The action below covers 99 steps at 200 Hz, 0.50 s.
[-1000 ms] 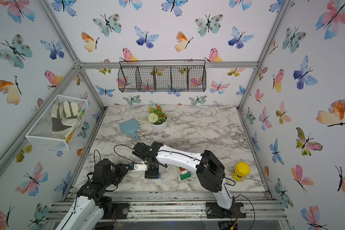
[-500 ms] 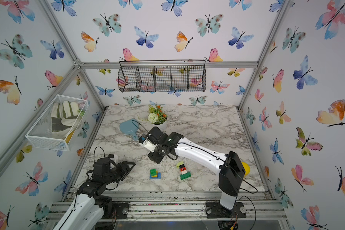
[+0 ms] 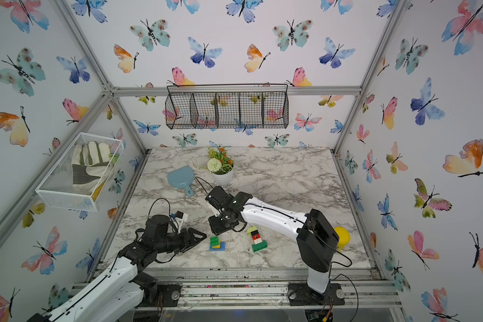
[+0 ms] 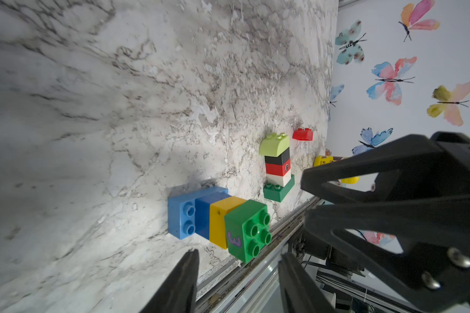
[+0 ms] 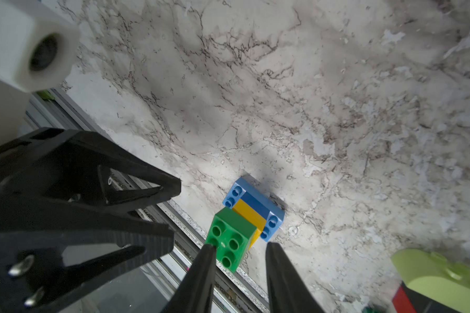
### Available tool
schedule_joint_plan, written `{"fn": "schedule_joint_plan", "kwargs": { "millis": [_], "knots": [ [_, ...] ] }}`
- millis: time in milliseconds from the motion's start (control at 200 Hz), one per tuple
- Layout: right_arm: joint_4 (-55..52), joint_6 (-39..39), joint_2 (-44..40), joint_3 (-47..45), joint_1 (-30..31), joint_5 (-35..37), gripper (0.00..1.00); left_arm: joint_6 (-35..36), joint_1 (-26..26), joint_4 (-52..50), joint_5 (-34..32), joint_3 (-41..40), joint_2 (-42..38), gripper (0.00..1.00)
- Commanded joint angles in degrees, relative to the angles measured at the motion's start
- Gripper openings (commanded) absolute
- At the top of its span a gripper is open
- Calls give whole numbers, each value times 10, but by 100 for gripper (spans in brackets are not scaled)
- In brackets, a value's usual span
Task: Assemble the number 1 with lego
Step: Assemble the lego brick with the lego brick.
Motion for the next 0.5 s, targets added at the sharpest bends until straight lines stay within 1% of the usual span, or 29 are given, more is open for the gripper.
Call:
{"fn": "schedule_joint_plan", "kwargs": {
  "millis": [0,165,285,491],
  "knots": [
    [-16,14,2,3,0,-19,36,-4,-17,38,-6,6,17,51],
    [-16,12,12,1,0,-35,33,-11,-32,65,-6,9,46,49],
    [-19,11,11,-9,0,-39,32,-7,-44,74,-1,13,68,45],
    [-19,11,10,-21,0,-51,30,-6,-49,79,0,15,89,40]
  ]
}}
